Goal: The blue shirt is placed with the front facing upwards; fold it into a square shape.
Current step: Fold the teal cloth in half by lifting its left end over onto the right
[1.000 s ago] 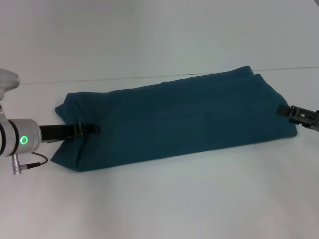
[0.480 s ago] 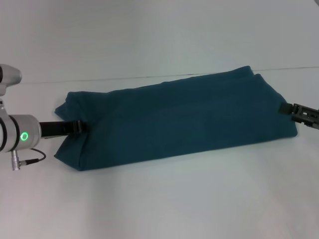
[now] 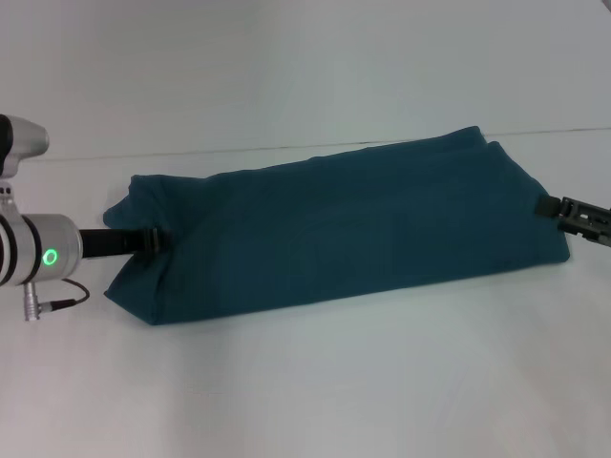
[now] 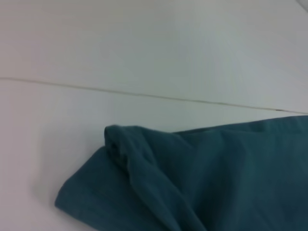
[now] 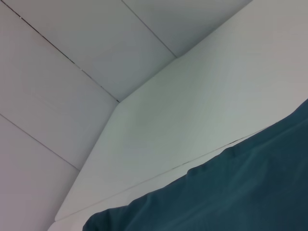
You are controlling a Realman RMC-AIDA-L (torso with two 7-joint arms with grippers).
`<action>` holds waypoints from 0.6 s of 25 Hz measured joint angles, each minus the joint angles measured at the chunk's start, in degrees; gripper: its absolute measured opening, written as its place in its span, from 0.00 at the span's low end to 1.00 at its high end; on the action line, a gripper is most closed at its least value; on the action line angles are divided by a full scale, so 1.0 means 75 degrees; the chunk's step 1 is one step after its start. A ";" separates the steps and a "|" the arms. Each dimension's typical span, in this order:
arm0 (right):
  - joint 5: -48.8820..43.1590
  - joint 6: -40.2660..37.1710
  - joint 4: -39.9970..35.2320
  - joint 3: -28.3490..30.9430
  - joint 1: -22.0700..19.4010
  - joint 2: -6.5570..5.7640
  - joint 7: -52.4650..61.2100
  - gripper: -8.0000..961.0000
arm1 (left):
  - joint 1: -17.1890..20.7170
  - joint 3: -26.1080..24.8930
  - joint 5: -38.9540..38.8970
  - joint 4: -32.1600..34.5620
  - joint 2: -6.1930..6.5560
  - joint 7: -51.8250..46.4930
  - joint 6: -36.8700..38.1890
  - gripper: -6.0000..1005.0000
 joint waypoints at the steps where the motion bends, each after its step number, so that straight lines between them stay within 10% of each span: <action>1: 0.0000 0.0000 0.0000 0.0003 0.0006 0.0000 0.0000 0.97 | 0.0011 -0.0001 -0.0014 0.0029 -0.0002 0.0015 0.0021 0.06; 15: 0.0000 0.0060 0.0000 0.0189 0.0087 0.0000 0.0000 0.97 | 0.0174 -0.0043 -0.1119 0.0142 -0.0018 0.1528 0.0996 0.06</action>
